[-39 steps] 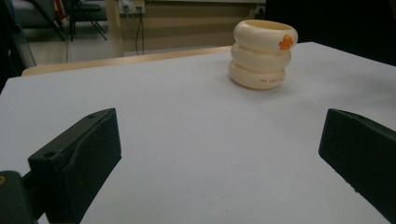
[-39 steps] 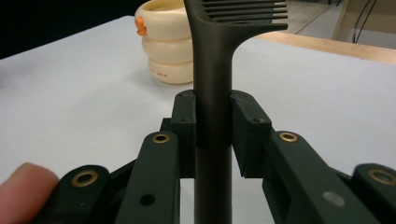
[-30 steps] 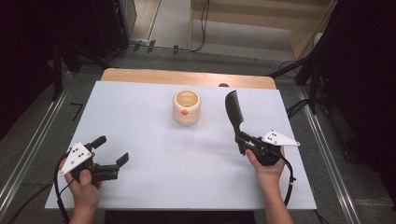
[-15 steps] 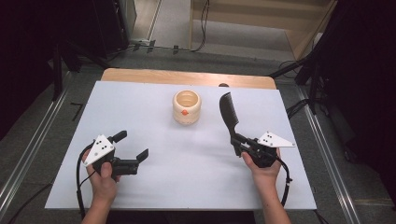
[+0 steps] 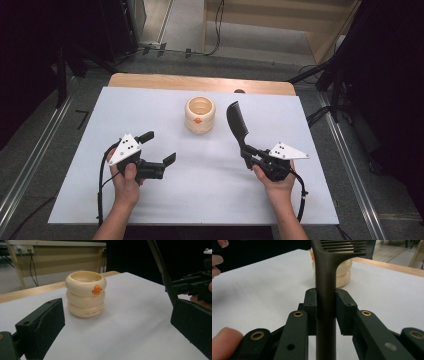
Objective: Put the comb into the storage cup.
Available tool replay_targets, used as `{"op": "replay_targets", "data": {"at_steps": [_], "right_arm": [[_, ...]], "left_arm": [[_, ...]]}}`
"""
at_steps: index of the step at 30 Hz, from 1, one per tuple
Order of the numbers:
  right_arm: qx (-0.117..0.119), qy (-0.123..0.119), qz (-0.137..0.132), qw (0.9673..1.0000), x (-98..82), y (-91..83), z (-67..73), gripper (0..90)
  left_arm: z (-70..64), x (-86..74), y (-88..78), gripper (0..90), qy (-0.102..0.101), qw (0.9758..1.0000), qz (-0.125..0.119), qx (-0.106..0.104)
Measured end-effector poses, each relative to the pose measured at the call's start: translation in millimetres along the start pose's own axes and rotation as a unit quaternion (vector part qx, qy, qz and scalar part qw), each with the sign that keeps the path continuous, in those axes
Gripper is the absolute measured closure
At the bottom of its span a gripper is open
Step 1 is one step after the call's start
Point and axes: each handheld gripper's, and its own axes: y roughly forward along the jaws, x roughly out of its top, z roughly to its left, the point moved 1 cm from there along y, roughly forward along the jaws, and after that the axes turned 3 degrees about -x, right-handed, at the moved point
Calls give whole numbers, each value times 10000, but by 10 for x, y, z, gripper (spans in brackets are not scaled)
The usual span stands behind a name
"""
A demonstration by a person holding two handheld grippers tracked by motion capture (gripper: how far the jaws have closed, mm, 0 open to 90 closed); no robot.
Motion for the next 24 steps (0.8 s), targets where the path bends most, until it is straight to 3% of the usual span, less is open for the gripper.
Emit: {"op": "replay_targets", "data": {"at_steps": [10, 19, 24], "right_arm": [[91, -91, 21, 9999, 11, 44, 84, 711], [158, -172, 41, 9997, 19, 86, 156, 710], [219, -223, 38, 9995, 31, 106, 209, 710]], "left_arm": [[-125, 66, 225, 0, 151, 9995, 160, -209], [-191, 171, 363, 0, 41, 9994, 24, -345], [-243, 200, 447, 0, -92, 9980, 15, -619]]}}
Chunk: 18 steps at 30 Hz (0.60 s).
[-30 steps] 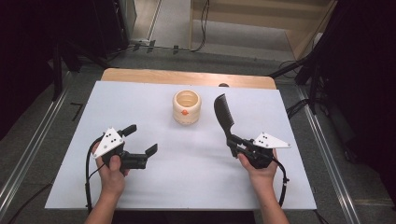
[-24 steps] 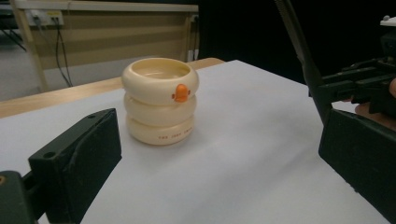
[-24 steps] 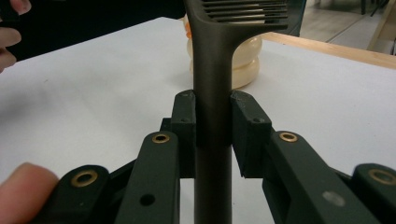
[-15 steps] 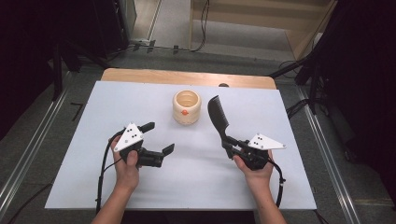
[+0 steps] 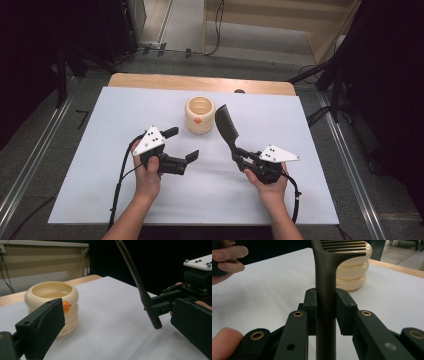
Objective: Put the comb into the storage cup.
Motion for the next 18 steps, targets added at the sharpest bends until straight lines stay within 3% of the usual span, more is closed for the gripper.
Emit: {"op": "replay_targets", "data": {"at_steps": [9, 18], "right_arm": [[85, -77, -18, 9999, 20, 33, 68, 710], [151, -120, 0, 9998, 33, 62, 138, 710]], "left_arm": [[-47, 62, 133, 0, -173, 9998, 21, -137], [-96, 102, 206, 0, -221, 9993, 36, -293]]}}
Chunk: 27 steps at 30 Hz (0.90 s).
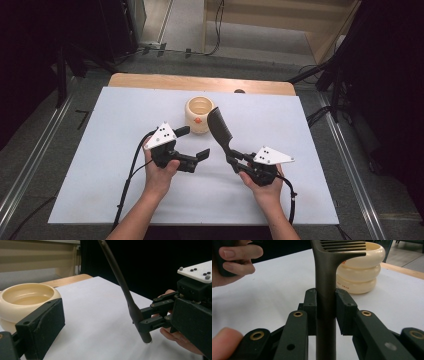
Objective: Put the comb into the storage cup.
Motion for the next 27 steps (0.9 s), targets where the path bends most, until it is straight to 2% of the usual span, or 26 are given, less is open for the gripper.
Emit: {"op": "replay_targets", "data": {"at_steps": [5, 12, 16, 17, 19, 27], "right_arm": [[33, -46, 3, 10000, 8, 20, 39, 710], [96, -101, -2, 9999, 18, 49, 97, 710], [119, -127, -19, 9998, 23, 59, 120, 710], [132, -155, -16, 9998, 30, 65, 142, 710], [144, -161, -17, 9998, 32, 70, 157, 710], [158, -245, -24, 9996, 36, 92, 201, 710]], "left_arm": [[-26, 26, 48, 0, -36, 10000, 52, -45], [-57, 57, 111, 88, -152, 9998, 118, 71], [-56, 68, 143, 191, -251, 9994, 156, 159], [-53, 72, 162, 249, -359, 9990, 166, 192], [-56, 70, 184, 305, -471, 9987, 117, 175], [-62, 53, 257, 572, -740, 9967, 318, 76]]}}
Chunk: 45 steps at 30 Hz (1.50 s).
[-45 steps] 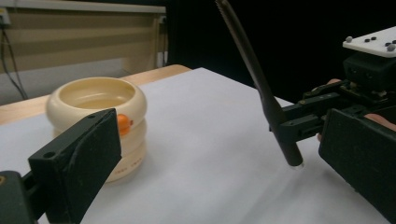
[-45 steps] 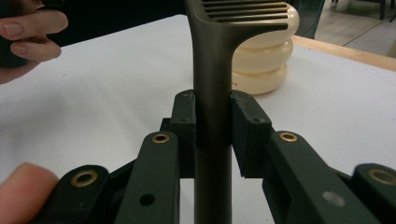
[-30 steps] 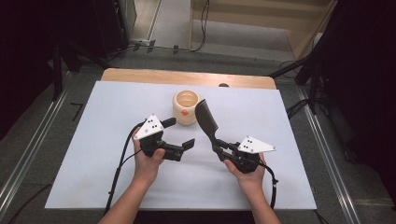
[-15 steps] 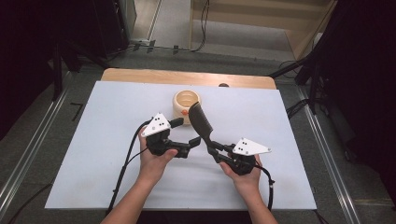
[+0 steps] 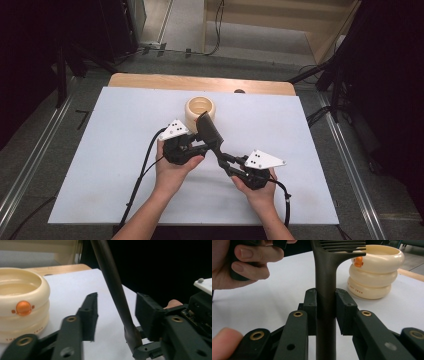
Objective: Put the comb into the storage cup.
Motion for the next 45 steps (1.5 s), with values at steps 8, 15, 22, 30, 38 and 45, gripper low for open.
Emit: {"op": "replay_targets", "data": {"at_steps": [8, 15, 22, 30, 38, 45], "right_arm": [[-79, -82, 26, 9999, 2, 16, 39, 710], [-125, -154, 43, 9998, -3, 41, 61, 710], [-174, -194, 47, 9996, -16, 64, 69, 710], [-296, -293, 23, 9991, -24, 69, 87, 708], [-172, -308, -103, 9993, -21, 63, 84, 706], [-3, -166, -120, 9998, -18, 62, 54, 581]], "left_arm": [[4, 0, 13, 707, -277, 9996, 4, -54], [-16, -10, 26, 779, -333, 9994, -23, 17], [17, -13, 36, 816, -517, 9985, -48, -193], [21, -21, 39, 838, -609, 9971, -162, -423], [20, -13, -1, 843, -614, 9958, -248, -634], [19, -7, -41, 844, -480, 9958, -333, -710]]}}
